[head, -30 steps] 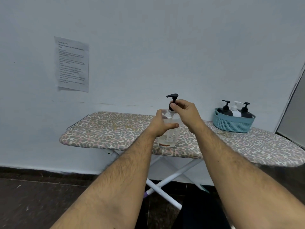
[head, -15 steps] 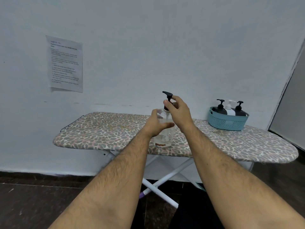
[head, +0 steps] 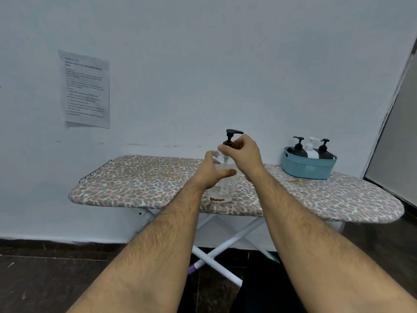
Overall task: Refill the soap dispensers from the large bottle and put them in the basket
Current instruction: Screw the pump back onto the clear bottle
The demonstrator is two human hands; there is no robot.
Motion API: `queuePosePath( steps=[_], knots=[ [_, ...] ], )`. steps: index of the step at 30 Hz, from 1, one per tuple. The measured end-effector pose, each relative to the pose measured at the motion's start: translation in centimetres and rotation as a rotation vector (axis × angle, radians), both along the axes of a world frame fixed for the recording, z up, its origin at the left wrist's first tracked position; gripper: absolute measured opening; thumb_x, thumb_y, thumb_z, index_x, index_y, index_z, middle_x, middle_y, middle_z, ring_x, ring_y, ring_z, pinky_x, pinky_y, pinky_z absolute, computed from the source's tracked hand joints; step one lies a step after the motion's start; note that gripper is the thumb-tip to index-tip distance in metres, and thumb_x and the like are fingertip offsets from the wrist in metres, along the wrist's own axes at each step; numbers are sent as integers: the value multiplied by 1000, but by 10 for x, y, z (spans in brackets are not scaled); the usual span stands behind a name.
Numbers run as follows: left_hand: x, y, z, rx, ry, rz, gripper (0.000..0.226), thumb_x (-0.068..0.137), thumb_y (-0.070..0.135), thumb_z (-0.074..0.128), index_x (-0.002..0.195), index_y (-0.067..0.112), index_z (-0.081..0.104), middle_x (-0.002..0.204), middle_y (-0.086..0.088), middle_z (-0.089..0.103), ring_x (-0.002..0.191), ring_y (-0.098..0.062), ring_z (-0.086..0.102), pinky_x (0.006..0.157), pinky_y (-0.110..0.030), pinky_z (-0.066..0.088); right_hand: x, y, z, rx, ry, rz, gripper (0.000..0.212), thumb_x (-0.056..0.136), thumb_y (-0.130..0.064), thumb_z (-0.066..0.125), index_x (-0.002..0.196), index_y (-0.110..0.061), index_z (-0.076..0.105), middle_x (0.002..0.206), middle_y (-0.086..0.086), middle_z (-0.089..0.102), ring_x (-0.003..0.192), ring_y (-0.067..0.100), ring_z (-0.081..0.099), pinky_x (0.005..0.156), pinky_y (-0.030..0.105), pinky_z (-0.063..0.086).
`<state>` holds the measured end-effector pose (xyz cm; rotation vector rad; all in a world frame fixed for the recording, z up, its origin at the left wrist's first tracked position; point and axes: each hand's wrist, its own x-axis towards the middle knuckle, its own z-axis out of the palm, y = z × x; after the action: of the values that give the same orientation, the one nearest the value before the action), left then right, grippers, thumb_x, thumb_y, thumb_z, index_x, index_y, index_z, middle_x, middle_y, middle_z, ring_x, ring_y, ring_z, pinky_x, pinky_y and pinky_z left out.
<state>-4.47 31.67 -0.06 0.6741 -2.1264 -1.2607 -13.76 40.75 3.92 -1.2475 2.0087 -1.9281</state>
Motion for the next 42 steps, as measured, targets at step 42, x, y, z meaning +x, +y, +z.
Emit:
queuePosePath(
  steps=[42],
  knots=[
    [2, -4, 1, 8, -18, -17, 85, 79, 36, 84, 144, 21, 30, 125, 0, 44, 113, -19, 49, 90, -37, 45, -4, 4, 7, 17, -42, 161, 24, 86, -37, 70, 101, -22, 60, 93, -1, 68, 87, 9, 65, 75, 27, 45]
  ],
)
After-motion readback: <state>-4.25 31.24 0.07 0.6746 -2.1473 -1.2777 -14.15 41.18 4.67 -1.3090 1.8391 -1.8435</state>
